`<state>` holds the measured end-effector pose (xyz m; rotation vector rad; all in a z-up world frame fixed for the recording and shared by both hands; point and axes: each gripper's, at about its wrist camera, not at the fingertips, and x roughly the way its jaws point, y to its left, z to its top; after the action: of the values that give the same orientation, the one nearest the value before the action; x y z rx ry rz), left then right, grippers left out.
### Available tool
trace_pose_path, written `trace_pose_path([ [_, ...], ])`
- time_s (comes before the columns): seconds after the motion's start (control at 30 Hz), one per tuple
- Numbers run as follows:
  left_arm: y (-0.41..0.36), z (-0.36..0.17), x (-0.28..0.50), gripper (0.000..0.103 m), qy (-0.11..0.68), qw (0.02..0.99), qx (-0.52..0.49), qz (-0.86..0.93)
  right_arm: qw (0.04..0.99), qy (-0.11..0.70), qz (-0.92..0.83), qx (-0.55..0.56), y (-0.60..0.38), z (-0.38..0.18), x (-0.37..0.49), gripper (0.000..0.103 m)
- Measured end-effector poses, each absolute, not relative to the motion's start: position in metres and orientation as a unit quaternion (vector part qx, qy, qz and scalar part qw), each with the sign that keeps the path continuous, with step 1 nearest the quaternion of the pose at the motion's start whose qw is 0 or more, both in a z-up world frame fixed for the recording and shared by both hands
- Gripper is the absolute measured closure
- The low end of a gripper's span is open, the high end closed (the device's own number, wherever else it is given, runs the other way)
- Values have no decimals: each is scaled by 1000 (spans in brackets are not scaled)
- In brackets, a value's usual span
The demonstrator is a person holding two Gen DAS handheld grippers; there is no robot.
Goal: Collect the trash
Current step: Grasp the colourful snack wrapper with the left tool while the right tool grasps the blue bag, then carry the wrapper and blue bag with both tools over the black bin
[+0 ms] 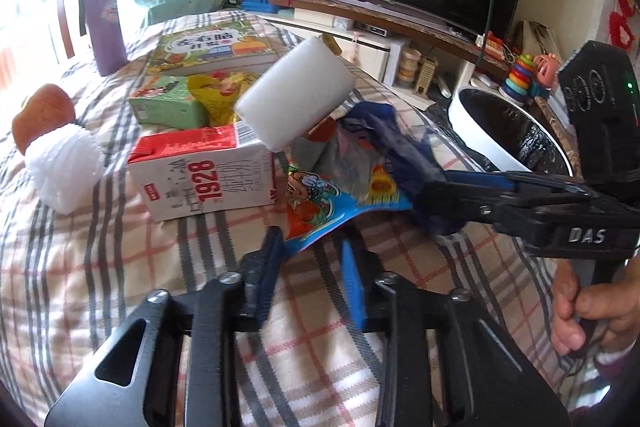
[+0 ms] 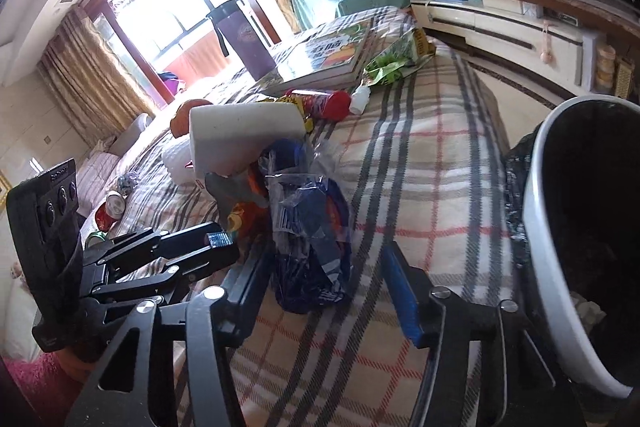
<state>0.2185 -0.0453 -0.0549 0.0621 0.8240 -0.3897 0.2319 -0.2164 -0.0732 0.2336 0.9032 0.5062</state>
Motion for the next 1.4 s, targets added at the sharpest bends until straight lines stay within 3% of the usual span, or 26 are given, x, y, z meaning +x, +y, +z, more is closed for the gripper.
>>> trace_pose_path([
  [0.03, -47, -56, 219, 94, 400, 896, 30, -192, 861, 431, 244, 112, -216, -74, 232, 63],
  [0.13, -53, -56, 217, 97, 397, 895, 31, -201, 865, 425, 245, 109, -215, -71, 228, 71],
  [0.3, -59, -49, 206, 100, 379, 902, 34, -205, 870, 417, 238, 114, -227, -67, 217, 76],
  [1.4, -132, -18, 170, 101, 360, 892, 1, -272, 913, 354, 131, 157, -338, -27, 154, 76],
])
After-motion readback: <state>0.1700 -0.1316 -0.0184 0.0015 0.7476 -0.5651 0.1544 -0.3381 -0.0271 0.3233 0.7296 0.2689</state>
